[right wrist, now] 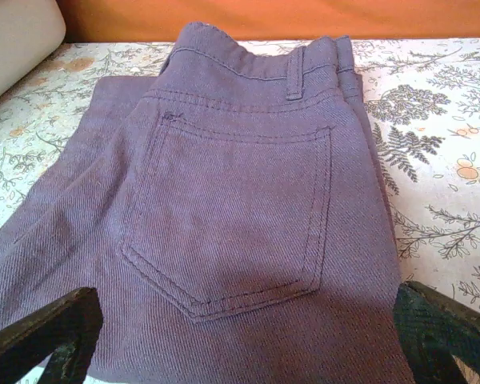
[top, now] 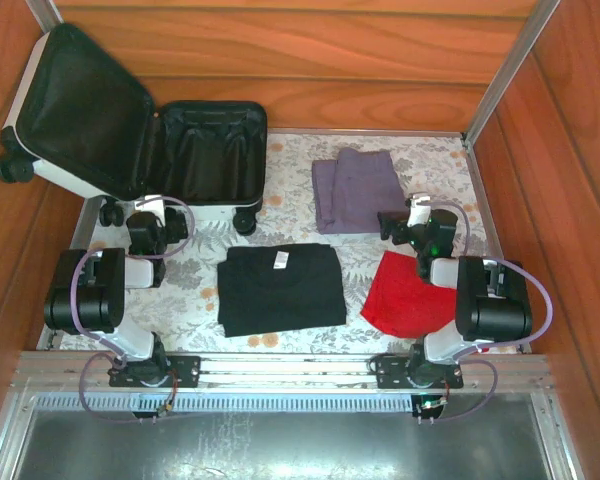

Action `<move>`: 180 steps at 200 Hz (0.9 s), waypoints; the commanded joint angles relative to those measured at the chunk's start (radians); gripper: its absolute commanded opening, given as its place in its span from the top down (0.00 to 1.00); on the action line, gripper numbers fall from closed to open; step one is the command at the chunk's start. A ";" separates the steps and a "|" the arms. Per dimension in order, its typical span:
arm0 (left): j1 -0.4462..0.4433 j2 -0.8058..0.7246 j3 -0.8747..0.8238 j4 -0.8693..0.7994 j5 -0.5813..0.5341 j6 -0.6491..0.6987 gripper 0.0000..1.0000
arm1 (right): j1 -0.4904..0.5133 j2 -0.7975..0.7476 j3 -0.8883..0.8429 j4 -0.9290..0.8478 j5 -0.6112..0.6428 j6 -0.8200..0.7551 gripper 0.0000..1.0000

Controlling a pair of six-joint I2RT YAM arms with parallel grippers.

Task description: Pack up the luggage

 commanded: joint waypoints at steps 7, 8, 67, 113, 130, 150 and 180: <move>0.023 -0.006 0.015 0.021 0.052 -0.014 0.00 | 0.009 -0.008 0.001 0.009 -0.010 -0.009 0.01; 0.023 -0.006 0.015 0.022 0.052 -0.014 0.00 | 0.008 -0.008 0.000 0.009 -0.010 -0.009 0.01; 0.022 -0.005 0.017 0.022 0.051 -0.012 0.00 | 0.009 -0.010 0.003 0.005 -0.009 -0.007 0.01; 0.022 -0.005 0.019 0.022 0.052 -0.010 0.00 | 0.008 -0.008 0.004 0.003 -0.010 -0.007 0.01; 0.022 -0.005 0.017 0.023 0.051 -0.010 0.00 | 0.008 -0.008 0.004 0.003 -0.009 -0.007 0.01; 0.022 -0.006 0.016 0.022 0.051 -0.010 0.00 | 0.009 -0.008 0.004 0.003 -0.009 -0.007 0.01; 0.022 -0.004 0.019 0.021 0.049 -0.012 0.00 | 0.010 -0.008 0.006 0.002 -0.009 -0.006 0.01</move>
